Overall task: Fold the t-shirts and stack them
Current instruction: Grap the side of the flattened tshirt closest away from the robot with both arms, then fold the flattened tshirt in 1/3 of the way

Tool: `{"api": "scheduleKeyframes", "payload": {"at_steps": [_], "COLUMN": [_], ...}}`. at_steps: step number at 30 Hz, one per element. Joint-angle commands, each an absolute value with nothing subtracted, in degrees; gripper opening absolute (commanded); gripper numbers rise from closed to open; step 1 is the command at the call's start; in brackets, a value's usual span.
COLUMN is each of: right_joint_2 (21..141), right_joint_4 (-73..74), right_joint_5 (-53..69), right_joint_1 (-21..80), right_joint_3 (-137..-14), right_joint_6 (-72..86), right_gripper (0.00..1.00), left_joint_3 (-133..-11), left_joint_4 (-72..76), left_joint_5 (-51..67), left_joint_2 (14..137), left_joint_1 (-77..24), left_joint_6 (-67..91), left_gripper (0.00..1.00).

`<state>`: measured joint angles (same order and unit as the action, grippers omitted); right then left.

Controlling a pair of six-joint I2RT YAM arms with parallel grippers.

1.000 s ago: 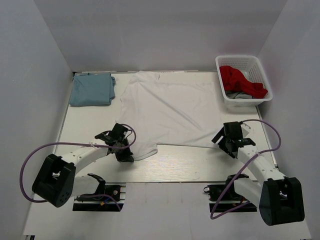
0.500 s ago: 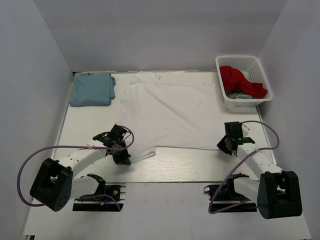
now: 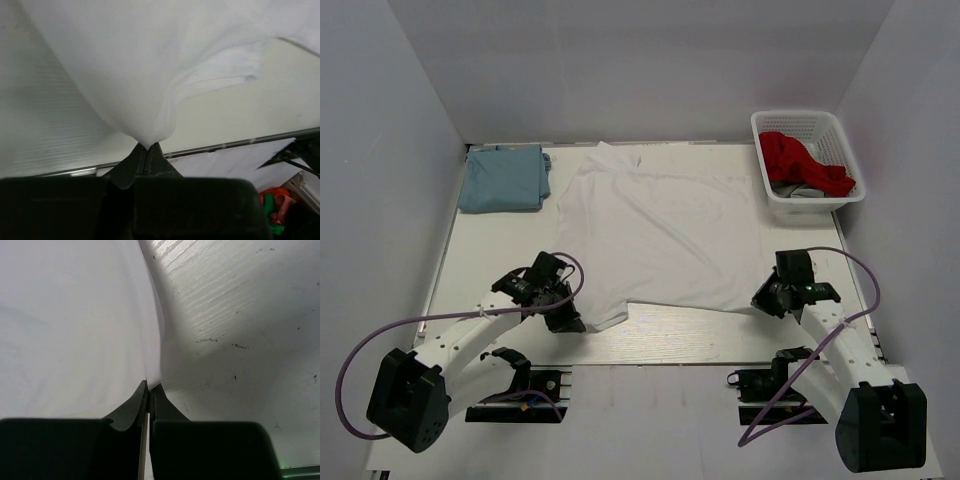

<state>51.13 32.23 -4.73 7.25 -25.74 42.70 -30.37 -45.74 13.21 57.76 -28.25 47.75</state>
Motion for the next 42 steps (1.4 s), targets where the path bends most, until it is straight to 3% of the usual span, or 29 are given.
{"api": "scheduleKeyframes", "payload": {"at_steps": [1,6,16,21,30,42], "right_joint_2": [52.29,55.63,65.47,71.18,81.63,97.46], "right_joint_4": [32.7,29.63,24.35,23.2,21.71,24.09], "right_joint_5": [-3.78,-4.48,-3.25,-5.7,-8.87,-12.83], "right_joint_1": [7.47,7.38,7.12,7.12,7.03,6.33], "right_joint_3": [-29.08,-32.78,-44.71,-49.73,-59.58,-71.89], "right_joint_6": [40.7,38.5,36.3,35.77,33.31,30.85], "right_gripper": [0.0,0.0,0.0,0.0,0.0,0.0], "left_joint_3": [-35.76,-41.12,-57.64,-64.67,-69.87,-83.83], "left_joint_4": [-38.69,-35.34,-35.25,-34.37,-23.13,-24.25], "left_joint_5": [16.35,17.23,-1.65,-5.7,-5.28,-8.26], "left_joint_2": [58.52,62.4,74.17,81.63,87.79,105.89], "left_joint_1": [-28.48,-27.33,-25.49,-22.51,-19.25,-15.03], "left_joint_6": [46.06,43.86,43.86,42.72,36.49,35.77], "left_gripper": [0.0,0.0,0.0,0.0,0.0,0.03]}}
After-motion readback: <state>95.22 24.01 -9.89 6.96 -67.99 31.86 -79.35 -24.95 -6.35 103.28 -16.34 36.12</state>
